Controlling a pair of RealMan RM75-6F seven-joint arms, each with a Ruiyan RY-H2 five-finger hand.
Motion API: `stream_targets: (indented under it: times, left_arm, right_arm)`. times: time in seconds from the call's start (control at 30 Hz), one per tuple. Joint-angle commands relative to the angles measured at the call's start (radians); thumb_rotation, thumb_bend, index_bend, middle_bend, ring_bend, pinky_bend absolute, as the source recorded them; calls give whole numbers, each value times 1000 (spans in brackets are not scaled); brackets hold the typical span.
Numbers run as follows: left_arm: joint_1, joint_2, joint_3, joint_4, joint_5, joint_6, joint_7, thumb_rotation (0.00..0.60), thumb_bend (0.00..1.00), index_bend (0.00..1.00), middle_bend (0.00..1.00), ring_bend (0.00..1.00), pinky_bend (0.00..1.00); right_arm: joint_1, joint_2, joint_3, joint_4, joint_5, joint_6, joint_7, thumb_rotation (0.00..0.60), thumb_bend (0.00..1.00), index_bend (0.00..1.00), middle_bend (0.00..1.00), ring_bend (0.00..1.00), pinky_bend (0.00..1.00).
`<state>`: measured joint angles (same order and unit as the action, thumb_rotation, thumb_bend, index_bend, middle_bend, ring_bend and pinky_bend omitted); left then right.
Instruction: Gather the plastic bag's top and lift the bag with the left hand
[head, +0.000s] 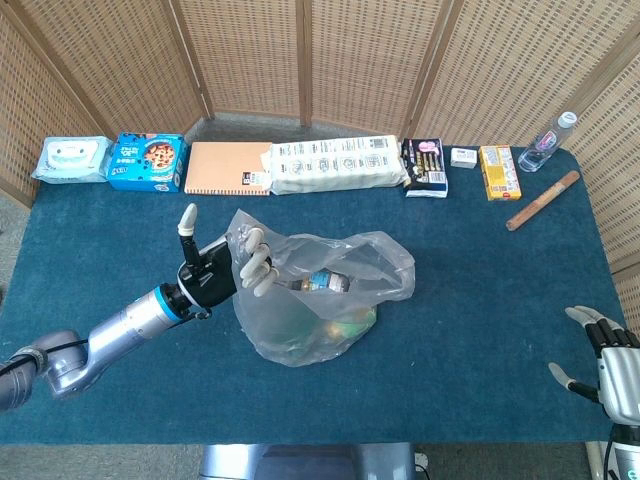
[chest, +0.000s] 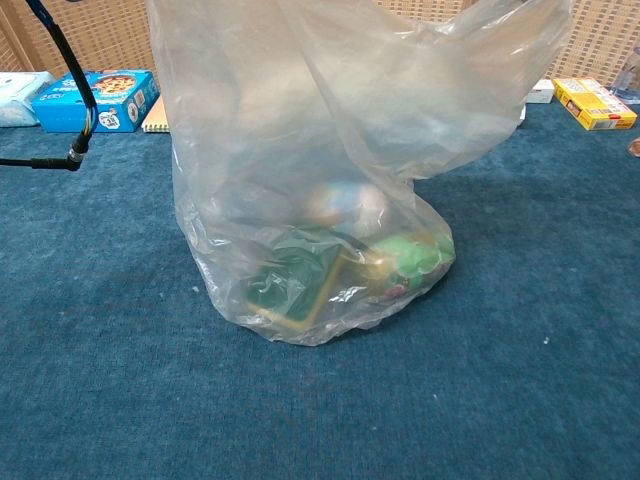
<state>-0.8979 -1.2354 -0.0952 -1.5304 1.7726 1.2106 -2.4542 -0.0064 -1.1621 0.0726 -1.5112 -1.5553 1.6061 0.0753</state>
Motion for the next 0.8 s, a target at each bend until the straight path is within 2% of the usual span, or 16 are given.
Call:
stream_targets:
  times: [0.03,0.1,0.2,0.47,0.67,0.8]
  left_arm:
    - [3,4,5,-2,-9,21,14,0,83,533,629,649,530]
    - [2,12,16,-2,-1,26,47,0,83,527,589,602,482]
    - [-5,31,34,-21,1,-4,129,0,91,513,564,576,473]
    - [6,90,50,-125,-49,-44,355,0,137,509,563,575,473]
    - [18,116,55,-184,-90,-73,506,0,153,509,563,576,474]
    - [25,122,57,-209,-106,-78,548,0,152,510,563,573,474]
  right_arm:
    - [5,-2,3,4,-1,-3,2,558,174,214,232,283,315]
    - [14,-3,9,7,-2,-7,4,559,174,214,233,283,313]
    - [34,-8,20,6,-14,-15,9,568,175,213,232,283,313]
    - [129,-45,64,-1,-38,-75,60,567,155,214,228,274,310]
    - [203,-107,106,25,-31,-116,84,568,135,202,222,260,304]
    - [244,-150,126,50,-21,-143,84,570,123,193,220,256,303]
